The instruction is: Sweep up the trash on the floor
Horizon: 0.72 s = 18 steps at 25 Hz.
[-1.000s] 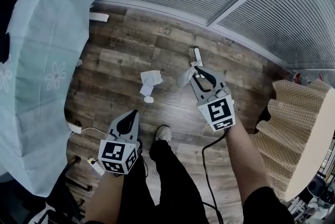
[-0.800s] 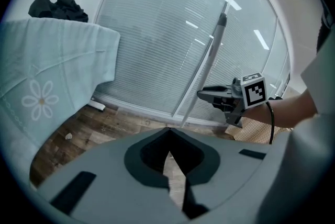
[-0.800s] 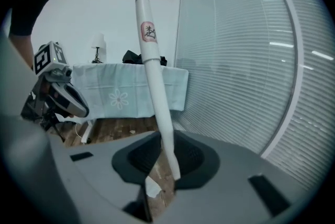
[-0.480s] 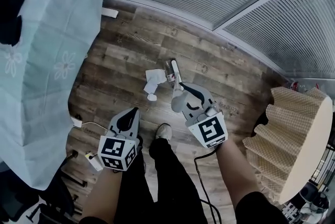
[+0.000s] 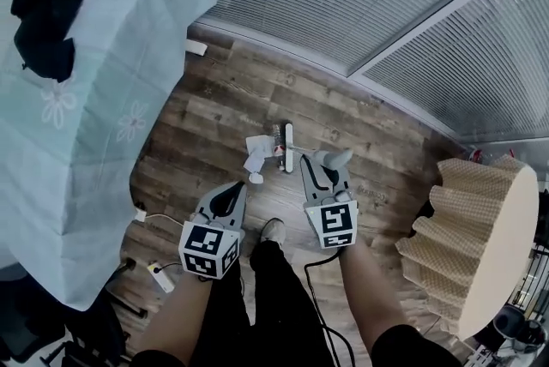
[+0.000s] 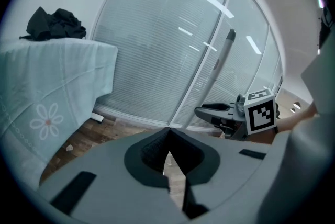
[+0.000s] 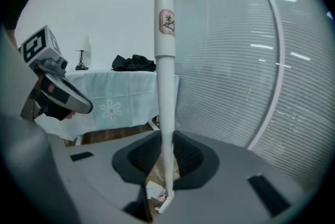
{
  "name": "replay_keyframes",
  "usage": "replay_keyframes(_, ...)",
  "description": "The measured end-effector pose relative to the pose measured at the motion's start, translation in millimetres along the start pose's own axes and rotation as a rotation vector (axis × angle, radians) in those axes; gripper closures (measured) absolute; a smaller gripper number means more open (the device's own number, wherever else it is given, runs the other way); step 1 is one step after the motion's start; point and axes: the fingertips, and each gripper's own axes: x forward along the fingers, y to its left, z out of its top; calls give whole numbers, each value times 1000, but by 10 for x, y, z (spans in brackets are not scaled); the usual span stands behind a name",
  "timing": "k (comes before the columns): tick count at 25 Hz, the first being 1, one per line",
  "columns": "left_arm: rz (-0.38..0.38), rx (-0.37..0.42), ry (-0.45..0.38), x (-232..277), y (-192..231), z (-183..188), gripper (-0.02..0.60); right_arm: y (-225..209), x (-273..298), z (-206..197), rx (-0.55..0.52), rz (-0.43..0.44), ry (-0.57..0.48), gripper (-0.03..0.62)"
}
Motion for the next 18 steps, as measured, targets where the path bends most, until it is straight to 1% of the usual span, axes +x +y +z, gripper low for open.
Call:
replay_keyframes(2, -23, 14, -11, -85, -105, 185, 586, -71, -148, 109, 29, -35, 5, 513)
replay_keyframes(5, -52, 38, -30, -239, -295, 503, 586, -115, -437, 371, 73, -61, -5, 513)
replay_keyframes(8, -84, 83, -61, -399, -548, 903, 586, -171, -773, 735, 130, -84, -34, 513)
replay_keyframes(11, -128, 149, -113, -521, -801, 1338, 586, -268, -1095, 1177, 172, -132, -85, 513)
replay_keyframes(14, -123, 199, -151, -683, -966, 1584, 587, -266, -1397, 1468, 220, -181, -95, 513)
replay_keyframes(18, -117, 204, -150, -825, -1258, 1780, 586, -283, -1741, 1701, 286, -217, -94, 513)
